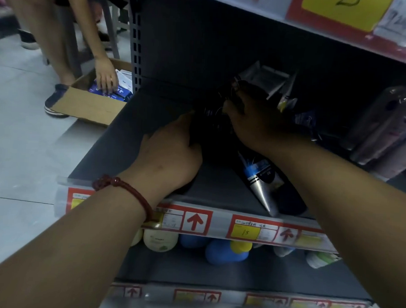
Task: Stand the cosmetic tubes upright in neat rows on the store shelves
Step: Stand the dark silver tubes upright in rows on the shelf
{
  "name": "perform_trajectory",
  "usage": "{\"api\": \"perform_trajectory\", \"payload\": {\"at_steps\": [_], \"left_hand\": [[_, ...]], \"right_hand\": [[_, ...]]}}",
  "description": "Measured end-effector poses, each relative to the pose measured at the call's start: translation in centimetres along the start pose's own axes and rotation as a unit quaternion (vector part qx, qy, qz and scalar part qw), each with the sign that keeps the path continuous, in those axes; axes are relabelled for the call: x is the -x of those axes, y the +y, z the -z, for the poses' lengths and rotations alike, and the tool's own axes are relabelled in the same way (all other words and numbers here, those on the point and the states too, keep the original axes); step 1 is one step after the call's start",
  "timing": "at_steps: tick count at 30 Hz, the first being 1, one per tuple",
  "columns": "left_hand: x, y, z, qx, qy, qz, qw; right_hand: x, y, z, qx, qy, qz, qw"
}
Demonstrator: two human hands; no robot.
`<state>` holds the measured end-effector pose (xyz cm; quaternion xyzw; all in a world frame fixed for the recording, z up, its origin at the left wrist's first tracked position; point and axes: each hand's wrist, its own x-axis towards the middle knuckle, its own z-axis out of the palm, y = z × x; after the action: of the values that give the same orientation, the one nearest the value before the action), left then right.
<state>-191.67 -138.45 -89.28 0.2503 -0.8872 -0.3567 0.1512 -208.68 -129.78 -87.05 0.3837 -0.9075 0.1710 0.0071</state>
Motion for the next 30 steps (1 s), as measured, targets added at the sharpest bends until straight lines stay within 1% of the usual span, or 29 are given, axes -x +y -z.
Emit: {"api": "perform_trajectory", "payload": {"at_steps": [4,7,10,13,15,19,23,27,30], "left_hand": [[-0.1,0.3,0.0,0.009,-0.006,0.004,1.000],[-0.8,0.3,0.4,0.048,-0.004,-0.005,0.999],[-2.1,0.2,1.0,0.059,0.013,-0.005,0.998],[-3.4,0.2,1.1,0.080,0.028,-0.007,0.996],[-4.2,0.2,0.7,0.097,0.025,-0.011,0.995],[-6.2,-0.1,-0.3,0.105,0.038,-0.007,0.994],[-7.6,-0.7,-1.0,0.100,0.049,-0.005,0.994],[-8.3,-1.4,-1.4,0.102,0.054,0.005,0.993],[-8.6,-1.7,-1.3,0.123,0.074,0.016,0.989]], "right_hand": [[-1.0,-0.4,0.3,0.037,0.034,0.007,0.999],[-2.0,-1.3,0.2,0.044,0.021,0.010,0.999],[-3.2,-2.0,0.2,0.023,-0.004,-0.033,0.999],[-4.3,-1.8,0.5,0.030,0.015,-0.065,0.997],[-4.6,-1.7,0.4,0.025,0.018,-0.070,0.997],[-4.8,-1.3,-0.2,0.038,0.057,-0.072,0.995],[-5.4,-1.2,-0.2,-0.006,0.122,-0.077,0.990],[-6.1,-1.7,0.3,-0.065,0.180,-0.035,0.981],[-6.3,-2.9,0.4,-0.110,0.178,0.040,0.977]]}}
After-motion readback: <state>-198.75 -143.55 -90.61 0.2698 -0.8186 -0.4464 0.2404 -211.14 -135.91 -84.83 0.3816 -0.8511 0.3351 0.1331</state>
